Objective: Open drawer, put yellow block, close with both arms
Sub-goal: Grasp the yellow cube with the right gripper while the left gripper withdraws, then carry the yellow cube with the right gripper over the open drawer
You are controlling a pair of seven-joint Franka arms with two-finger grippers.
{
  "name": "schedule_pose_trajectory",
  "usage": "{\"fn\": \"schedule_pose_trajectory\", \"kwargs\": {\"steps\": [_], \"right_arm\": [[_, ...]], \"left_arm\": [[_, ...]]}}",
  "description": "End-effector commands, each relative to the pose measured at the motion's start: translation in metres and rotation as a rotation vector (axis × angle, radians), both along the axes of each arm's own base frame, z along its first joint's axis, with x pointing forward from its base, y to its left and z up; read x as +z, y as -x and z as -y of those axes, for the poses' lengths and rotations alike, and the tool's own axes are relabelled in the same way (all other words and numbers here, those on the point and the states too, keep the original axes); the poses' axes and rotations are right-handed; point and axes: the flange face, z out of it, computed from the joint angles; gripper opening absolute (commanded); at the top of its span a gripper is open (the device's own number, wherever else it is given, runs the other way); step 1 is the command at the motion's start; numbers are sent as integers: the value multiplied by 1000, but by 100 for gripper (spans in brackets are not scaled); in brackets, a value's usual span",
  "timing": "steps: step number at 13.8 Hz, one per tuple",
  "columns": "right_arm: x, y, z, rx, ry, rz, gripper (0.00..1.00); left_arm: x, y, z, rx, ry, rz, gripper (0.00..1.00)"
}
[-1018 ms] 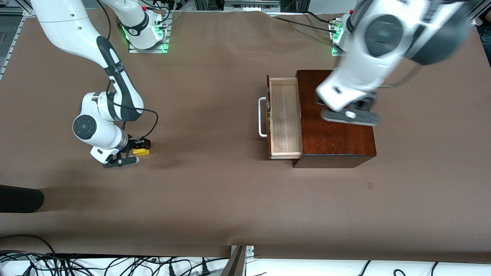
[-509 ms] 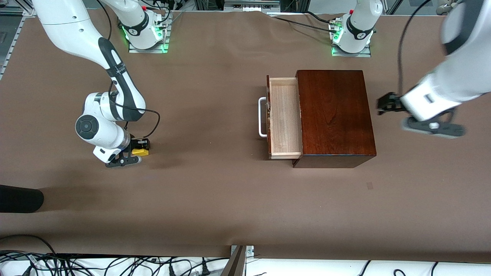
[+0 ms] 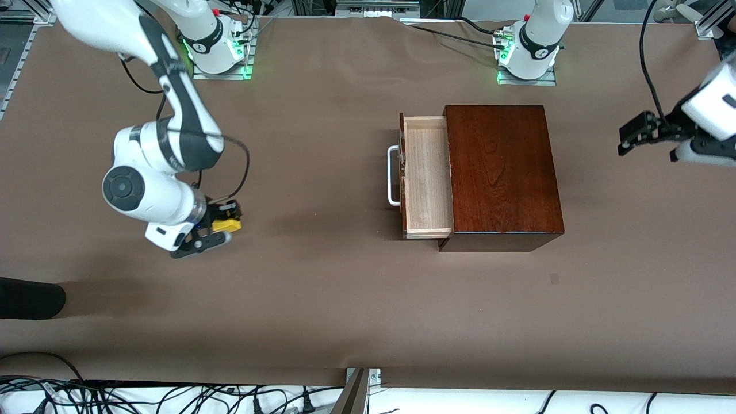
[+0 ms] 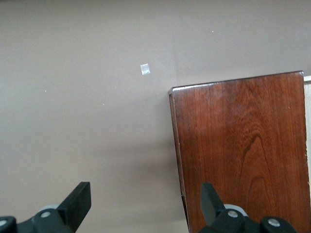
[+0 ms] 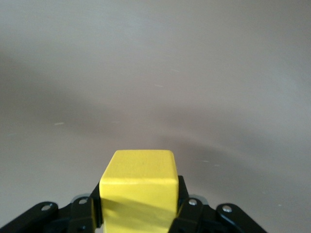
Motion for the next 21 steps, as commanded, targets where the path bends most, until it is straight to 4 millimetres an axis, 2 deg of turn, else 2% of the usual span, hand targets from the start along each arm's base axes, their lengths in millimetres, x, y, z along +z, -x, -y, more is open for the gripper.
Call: {"fn": "schedule_pose_trajectory", "kwargs": {"steps": [1, 3, 5, 8, 10, 12, 15, 17, 21], "right_arm": [[39, 15, -85, 131, -17, 34, 0], [77, 43, -159, 266, -33, 84, 0], [96, 90, -246, 441, 2, 166, 0], [101, 166, -362, 656, 37, 261, 0], [95, 199, -409, 722, 9, 287, 0], [82, 229, -442, 787, -1, 300, 0], [69, 254, -462, 904, 19, 321, 0], [64, 260, -466, 994, 28, 313, 0], [22, 261, -471, 1069, 93, 298, 0]], "left_arm": [[-10, 2, 4, -82, 12, 3, 100], [-9, -3, 8, -93, 12, 18, 100], [-9, -2, 1, -84, 10, 14, 100], [-5, -2, -3, -92, 6, 20, 100], [-5, -2, 0, -95, 6, 20, 100], [-4, -2, 1, -98, 6, 21, 100], [-4, -2, 1, -96, 6, 21, 100], [-4, -2, 1, -96, 6, 21, 100], [-4, -2, 3, -99, 6, 20, 100]]}}
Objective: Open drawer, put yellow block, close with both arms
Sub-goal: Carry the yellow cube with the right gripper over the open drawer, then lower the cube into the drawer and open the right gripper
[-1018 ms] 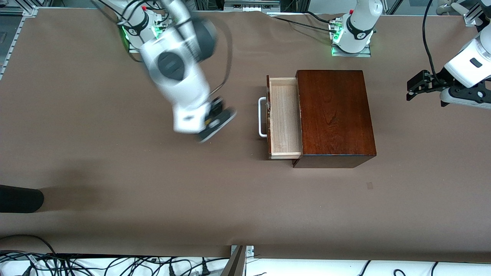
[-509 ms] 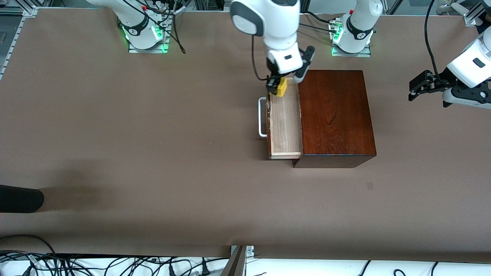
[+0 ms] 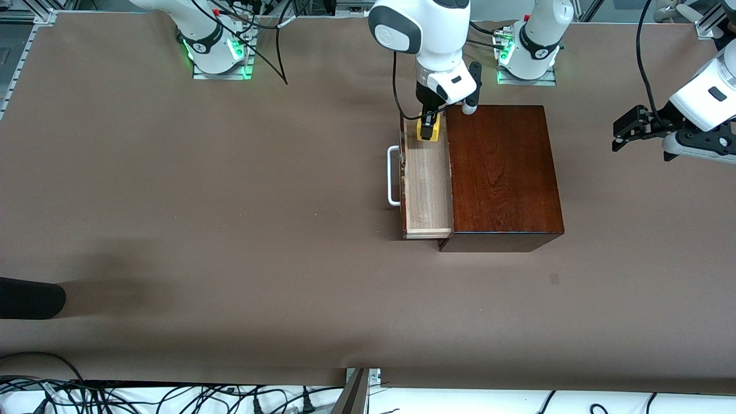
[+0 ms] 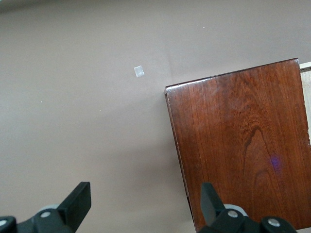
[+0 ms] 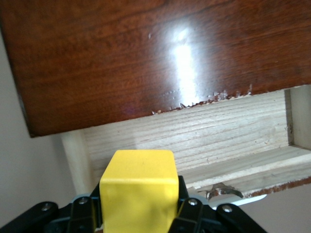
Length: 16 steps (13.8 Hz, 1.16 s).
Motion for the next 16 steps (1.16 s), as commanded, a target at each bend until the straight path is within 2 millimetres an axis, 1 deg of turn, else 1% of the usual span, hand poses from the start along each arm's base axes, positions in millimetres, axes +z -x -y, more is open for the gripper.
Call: {"fn": "schedule_pose_trajectory", "kwargs": {"steps": [1, 3, 6, 10, 12, 14, 16], "right_arm": [[-27, -1, -7, 70, 49, 14, 0], [-40, -3, -7, 92, 66, 8, 0], [-49, -8, -9, 123, 54, 24, 0], [-67, -17, -7, 159, 58, 31, 0], [-69, -17, -7, 167, 63, 30, 0], [-71, -27, -1, 179, 78, 36, 0], [-75, -27, 1, 183, 86, 30, 1]], "left_arm": [[6, 1, 1, -22, 6, 11, 100], [6, 1, 1, -22, 6, 11, 100], [6, 2, 0, -20, 6, 9, 100], [6, 2, 0, -20, 6, 8, 100], [6, 2, 2, -23, 6, 6, 100], [7, 3, 4, -25, 6, 8, 100], [7, 2, 3, -23, 6, 8, 100]]}}
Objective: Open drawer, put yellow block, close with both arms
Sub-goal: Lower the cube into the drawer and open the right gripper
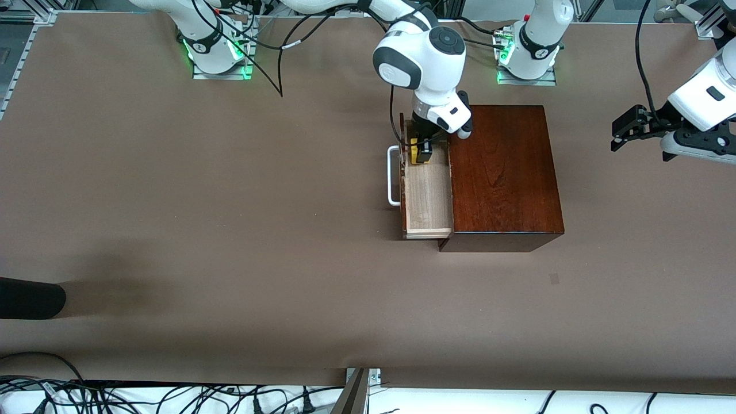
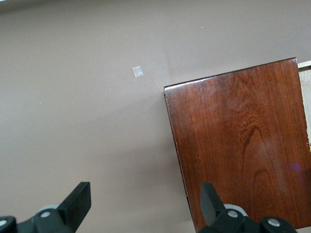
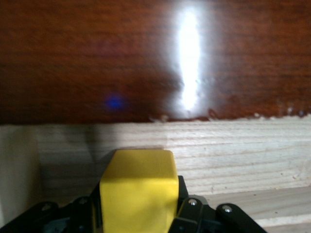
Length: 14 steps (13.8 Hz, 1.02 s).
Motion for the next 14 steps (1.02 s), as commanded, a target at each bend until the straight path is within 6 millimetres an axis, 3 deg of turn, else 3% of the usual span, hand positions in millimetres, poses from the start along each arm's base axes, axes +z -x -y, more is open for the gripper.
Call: {"fn": "schedule_pose_trajectory", "kwargs": {"steps": [1, 7, 8, 9, 13, 14], "right_arm": [[-2, -4, 0, 24, 13, 10, 1], [-7, -12, 2, 16, -4, 19, 4], [-7, -11, 2, 16, -6, 20, 38], [-4, -12, 2, 13, -11, 21, 98], [18, -14, -1, -9, -43, 40, 100], [36, -16, 0, -12, -64, 53, 100]], "left_arm": [[8, 2, 1, -18, 6, 9, 100], [7, 2, 1, -13, 6, 8, 100], [8, 2, 1, -13, 6, 9, 100], [6, 2, 1, -13, 6, 6, 100], [6, 2, 1, -13, 6, 5, 100], [6, 2, 1, -13, 6, 5, 100]]}}
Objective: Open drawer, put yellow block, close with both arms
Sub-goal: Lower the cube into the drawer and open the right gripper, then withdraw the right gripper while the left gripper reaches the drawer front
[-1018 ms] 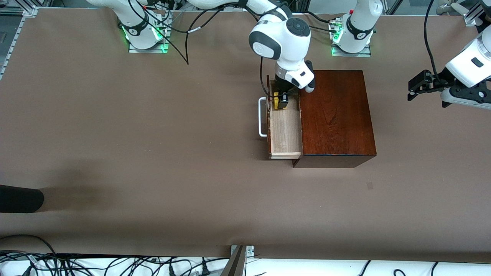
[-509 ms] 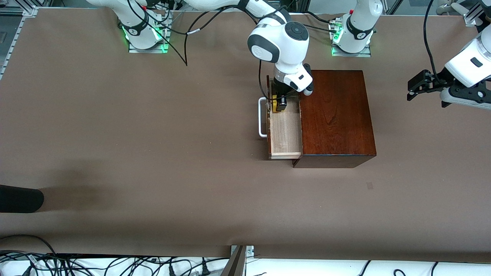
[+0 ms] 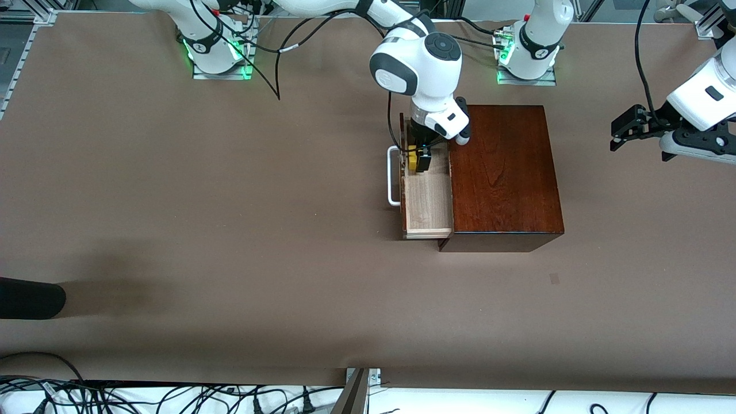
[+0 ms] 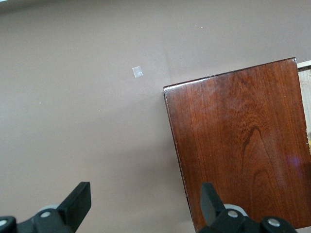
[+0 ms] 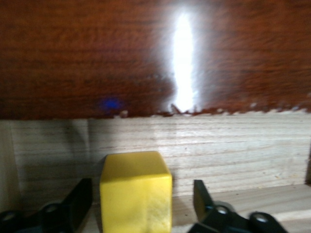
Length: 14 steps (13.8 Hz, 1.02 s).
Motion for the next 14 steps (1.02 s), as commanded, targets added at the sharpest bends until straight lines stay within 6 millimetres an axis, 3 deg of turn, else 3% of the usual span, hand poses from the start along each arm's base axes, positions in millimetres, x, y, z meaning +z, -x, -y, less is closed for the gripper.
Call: {"fn": "schedule_pose_trajectory", "kwargs": {"steps": [1, 3, 5, 7, 8, 9, 11, 12, 14], "right_arm": [[47, -6, 3, -15, -46, 36, 100], [103, -13, 17, -52, -86, 58, 100], [145, -53, 56, -177, -134, 57, 100], [192, -102, 118, -311, -218, -18, 100], [221, -133, 162, -384, -268, -22, 100], [238, -160, 201, -445, -297, -14, 100], [277, -184, 263, -531, -316, 20, 100], [284, -192, 290, -574, -296, 12, 100], [307, -203, 347, -663, -277, -3, 100]], "left_arm": [[7, 3, 1, -11, 6, 6, 100], [6, 2, 1, -11, 4, 4, 100], [7, 2, 1, -11, 4, 6, 100], [6, 2, 2, -12, 4, 4, 100], [5, 2, 5, -20, 1, 3, 100], [2, 1, 9, -28, -5, -3, 100], [4, 7, 31, -68, 7, -25, 100], [0, 13, 43, -97, 13, -65, 100], [-8, 29, 96, -181, 83, -156, 100]]}}
